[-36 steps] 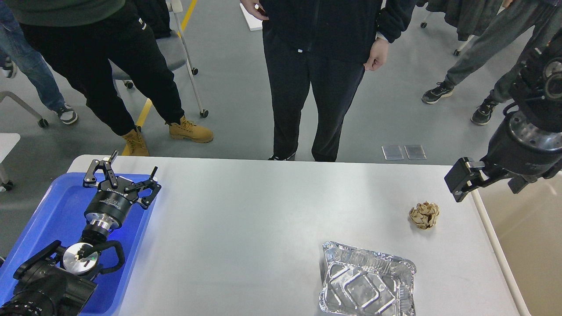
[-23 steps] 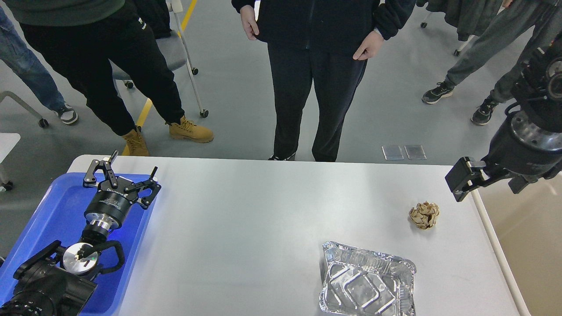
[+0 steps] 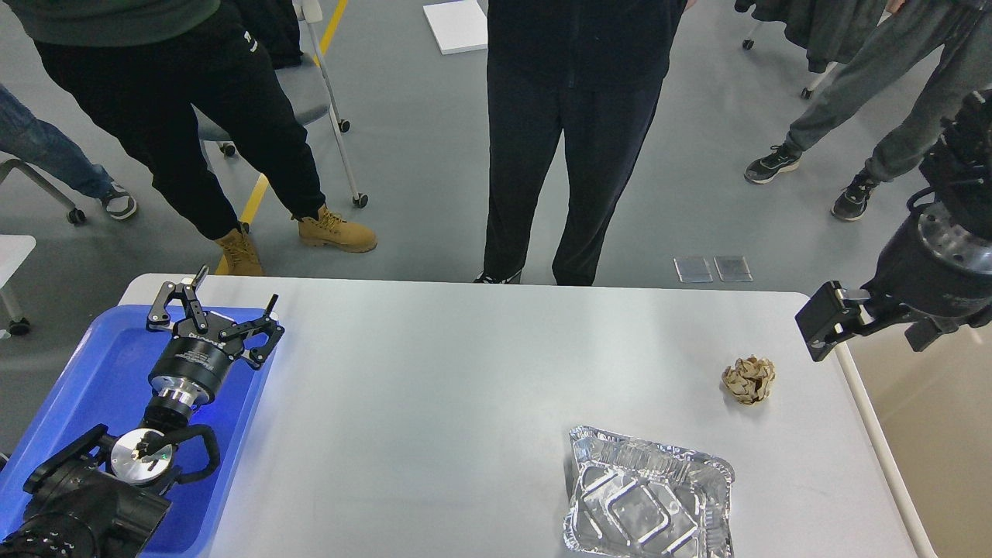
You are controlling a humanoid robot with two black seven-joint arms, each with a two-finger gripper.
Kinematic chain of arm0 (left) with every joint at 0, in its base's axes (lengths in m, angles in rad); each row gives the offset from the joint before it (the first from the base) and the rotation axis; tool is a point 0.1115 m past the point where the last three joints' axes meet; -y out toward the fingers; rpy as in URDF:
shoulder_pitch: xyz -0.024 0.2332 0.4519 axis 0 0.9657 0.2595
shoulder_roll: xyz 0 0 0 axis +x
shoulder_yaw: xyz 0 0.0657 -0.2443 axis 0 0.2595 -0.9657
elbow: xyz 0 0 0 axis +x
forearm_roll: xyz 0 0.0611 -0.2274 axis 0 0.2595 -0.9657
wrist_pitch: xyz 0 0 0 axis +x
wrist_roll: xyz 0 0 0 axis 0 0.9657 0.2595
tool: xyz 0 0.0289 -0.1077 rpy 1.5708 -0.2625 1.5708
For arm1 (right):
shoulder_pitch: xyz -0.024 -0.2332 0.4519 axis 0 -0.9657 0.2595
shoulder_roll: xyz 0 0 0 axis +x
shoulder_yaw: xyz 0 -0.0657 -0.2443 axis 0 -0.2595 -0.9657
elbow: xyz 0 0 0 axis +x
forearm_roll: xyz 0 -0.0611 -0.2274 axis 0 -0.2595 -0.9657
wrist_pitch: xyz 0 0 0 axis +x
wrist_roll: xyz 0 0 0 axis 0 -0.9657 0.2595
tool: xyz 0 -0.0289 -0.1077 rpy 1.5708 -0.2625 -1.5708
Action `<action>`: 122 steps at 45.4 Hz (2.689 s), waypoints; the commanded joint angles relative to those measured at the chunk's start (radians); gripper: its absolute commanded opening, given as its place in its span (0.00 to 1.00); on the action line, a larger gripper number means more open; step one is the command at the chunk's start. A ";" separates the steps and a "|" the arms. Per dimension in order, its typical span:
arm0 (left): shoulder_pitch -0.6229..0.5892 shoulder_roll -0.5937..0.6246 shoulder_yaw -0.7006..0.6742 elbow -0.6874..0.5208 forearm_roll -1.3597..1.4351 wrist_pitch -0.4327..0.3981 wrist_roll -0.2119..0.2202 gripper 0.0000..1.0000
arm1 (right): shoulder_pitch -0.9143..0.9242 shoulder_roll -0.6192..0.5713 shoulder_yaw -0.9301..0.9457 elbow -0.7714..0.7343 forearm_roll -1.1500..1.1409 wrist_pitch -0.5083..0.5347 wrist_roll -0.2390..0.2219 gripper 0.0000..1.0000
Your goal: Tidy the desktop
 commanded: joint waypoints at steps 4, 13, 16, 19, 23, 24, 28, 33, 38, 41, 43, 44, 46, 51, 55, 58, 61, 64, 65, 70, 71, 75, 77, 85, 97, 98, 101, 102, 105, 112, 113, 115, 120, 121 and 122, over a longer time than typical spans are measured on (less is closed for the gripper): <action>0.000 0.000 0.000 0.000 -0.002 0.000 -0.001 1.00 | -0.133 -0.024 0.067 -0.023 -0.009 -0.011 0.002 1.00; 0.000 0.000 0.000 0.000 -0.002 0.000 -0.001 1.00 | -0.262 -0.048 0.144 -0.040 -0.082 -0.011 0.002 1.00; 0.000 0.000 0.000 0.000 -0.002 0.000 0.000 1.00 | -0.325 -0.054 0.156 -0.076 -0.120 -0.011 0.003 1.00; 0.000 0.000 0.000 0.000 -0.002 0.000 -0.001 1.00 | -0.371 -0.054 0.176 -0.099 -0.136 -0.012 0.003 1.00; 0.000 0.000 0.000 0.000 -0.002 0.000 0.000 1.00 | -0.455 -0.044 0.228 -0.144 -0.138 -0.025 0.003 1.00; -0.002 0.000 0.000 0.000 0.000 0.000 0.001 1.00 | -0.469 -0.041 0.236 -0.153 -0.138 -0.026 0.003 1.00; 0.000 0.000 0.000 0.000 0.000 0.000 0.001 1.00 | -0.532 -0.019 0.271 -0.205 -0.137 -0.031 0.003 1.00; 0.000 0.000 0.000 0.000 0.000 0.000 -0.001 1.00 | -0.624 0.008 0.322 -0.268 -0.138 -0.051 0.003 1.00; 0.000 0.000 0.000 0.000 0.000 0.000 0.000 1.00 | -0.710 0.021 0.365 -0.306 -0.151 -0.071 0.003 1.00; 0.000 0.000 0.000 0.000 0.000 0.000 -0.001 1.00 | -0.765 0.021 0.389 -0.323 -0.174 -0.077 0.003 1.00; 0.000 0.000 0.000 0.000 -0.002 0.000 0.000 1.00 | -0.788 0.021 0.395 -0.328 -0.183 -0.077 0.005 1.00; -0.002 0.000 0.000 0.000 0.000 0.000 0.001 1.00 | -0.799 0.018 0.400 -0.328 -0.187 -0.077 0.005 1.00; -0.002 0.000 0.000 0.000 -0.002 0.000 0.001 1.00 | -0.816 0.016 0.411 -0.328 -0.193 -0.078 0.005 1.00; 0.000 0.000 0.000 0.000 0.000 0.000 0.001 1.00 | -0.854 0.012 0.432 -0.329 -0.203 -0.094 0.005 1.00; 0.000 0.000 0.001 0.000 0.000 0.000 -0.001 1.00 | -0.879 0.013 0.444 -0.331 -0.210 -0.107 0.006 1.00; 0.000 0.000 0.000 0.000 0.000 0.000 -0.001 1.00 | -0.903 0.018 0.463 -0.336 -0.210 -0.118 0.005 1.00; -0.002 0.000 0.000 0.000 0.000 0.000 -0.001 1.00 | -0.925 0.022 0.480 -0.349 -0.210 -0.124 0.005 1.00; -0.002 0.000 0.000 0.000 -0.002 0.000 0.000 1.00 | -0.954 0.028 0.490 -0.365 -0.210 -0.129 0.006 1.00; 0.000 0.000 0.001 0.000 0.000 0.000 0.001 1.00 | -0.963 0.034 0.496 -0.369 -0.210 -0.133 0.006 1.00; -0.002 0.000 0.000 0.000 0.000 0.000 0.000 1.00 | -1.009 0.056 0.523 -0.394 -0.211 -0.152 0.008 1.00; 0.000 0.000 0.001 0.000 0.000 0.000 -0.001 1.00 | -1.018 0.059 0.529 -0.400 -0.211 -0.155 0.008 1.00; 0.000 0.000 0.001 0.000 0.000 0.000 0.000 1.00 | -1.050 0.076 0.544 -0.431 -0.213 -0.160 0.011 1.00; -0.002 0.000 0.001 0.000 0.000 0.000 -0.001 1.00 | -1.063 0.082 0.547 -0.441 -0.216 -0.161 0.012 1.00; 0.000 0.000 0.001 0.000 0.000 0.000 -0.001 1.00 | -1.092 0.093 0.558 -0.469 -0.223 -0.170 0.012 1.00; 0.000 0.000 0.000 0.000 0.000 0.000 0.001 1.00 | -1.116 0.096 0.558 -0.486 -0.260 -0.178 0.040 0.97; -0.002 0.000 0.000 0.000 0.000 0.000 -0.001 1.00 | -1.119 0.097 0.558 -0.487 -0.260 -0.183 0.043 0.96; -0.002 0.000 0.000 0.000 0.000 0.000 0.000 1.00 | -1.122 0.107 0.558 -0.497 -0.260 -0.192 0.052 0.96; -0.002 0.000 0.000 0.000 0.000 0.000 -0.001 1.00 | -1.123 0.110 0.559 -0.497 -0.260 -0.193 0.055 0.96; 0.000 0.000 0.000 0.000 0.000 0.000 0.001 1.00 | -1.127 0.113 0.559 -0.498 -0.260 -0.195 0.060 0.96; -0.002 0.000 0.000 0.000 0.000 0.000 -0.001 1.00 | -1.138 0.124 0.559 -0.503 -0.259 -0.206 0.069 0.89; -0.002 0.000 0.000 0.000 0.000 0.000 -0.001 1.00 | -1.139 0.125 0.559 -0.504 -0.259 -0.209 0.071 0.87; -0.002 0.000 0.001 0.000 0.000 0.000 0.001 1.00 | -1.142 0.128 0.561 -0.507 -0.259 -0.212 0.072 0.86; 0.000 0.000 0.000 0.000 0.000 0.000 0.001 1.00 | -1.149 0.131 0.561 -0.510 -0.259 -0.213 0.075 0.70; -0.002 0.000 0.000 0.000 0.000 0.000 -0.001 1.00 | -1.150 0.131 0.561 -0.510 -0.259 -0.213 0.077 0.67; 0.000 0.000 0.000 0.000 0.000 0.000 0.000 1.00 | -1.152 0.131 0.561 -0.510 -0.259 -0.213 0.080 0.63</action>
